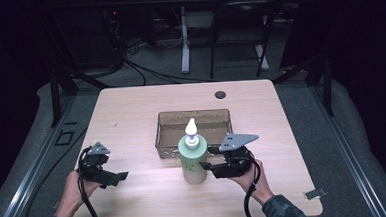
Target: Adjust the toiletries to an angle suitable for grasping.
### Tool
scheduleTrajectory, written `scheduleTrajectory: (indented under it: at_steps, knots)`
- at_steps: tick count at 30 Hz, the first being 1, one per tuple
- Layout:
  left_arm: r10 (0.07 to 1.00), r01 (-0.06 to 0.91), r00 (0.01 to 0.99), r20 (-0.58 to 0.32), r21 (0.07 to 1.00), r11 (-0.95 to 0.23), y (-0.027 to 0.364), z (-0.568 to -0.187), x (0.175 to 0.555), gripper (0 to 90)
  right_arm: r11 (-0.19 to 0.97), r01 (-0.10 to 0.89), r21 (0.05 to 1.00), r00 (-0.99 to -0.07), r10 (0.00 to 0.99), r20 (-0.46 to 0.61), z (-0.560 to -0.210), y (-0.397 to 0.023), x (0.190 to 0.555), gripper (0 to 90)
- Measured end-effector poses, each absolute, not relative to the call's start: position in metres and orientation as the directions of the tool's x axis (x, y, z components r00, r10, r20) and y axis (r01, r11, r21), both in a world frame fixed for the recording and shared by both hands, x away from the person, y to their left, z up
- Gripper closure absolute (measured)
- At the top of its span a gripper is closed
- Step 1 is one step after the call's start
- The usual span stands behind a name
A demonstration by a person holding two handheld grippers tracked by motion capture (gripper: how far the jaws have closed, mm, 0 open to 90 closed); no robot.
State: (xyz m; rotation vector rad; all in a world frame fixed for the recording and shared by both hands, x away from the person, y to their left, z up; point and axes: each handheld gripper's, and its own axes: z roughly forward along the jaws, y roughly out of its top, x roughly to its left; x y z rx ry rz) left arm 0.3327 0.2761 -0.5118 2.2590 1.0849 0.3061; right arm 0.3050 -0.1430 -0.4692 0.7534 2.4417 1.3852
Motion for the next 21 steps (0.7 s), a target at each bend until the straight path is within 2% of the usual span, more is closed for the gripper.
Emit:
scheduleTrajectory:
  at_steps: [13, 21]
  knots:
    - [0.755, 0.596, 0.654, -0.051, 0.65, -0.472, 0.259, -0.497, 0.323, 0.1, 0.422, 0.317, 0.849, -0.849, 0.526, 0.056, -0.471, -0.121, 0.309, 43.9]
    - [0.753, 0.579, 0.657, -0.036, 0.663, -0.474, 0.243, -0.487, 0.316, 0.1, 0.415, 0.372, 0.83, -0.818, 0.569, 0.082, -0.466, -0.138, 0.308, 35.3]
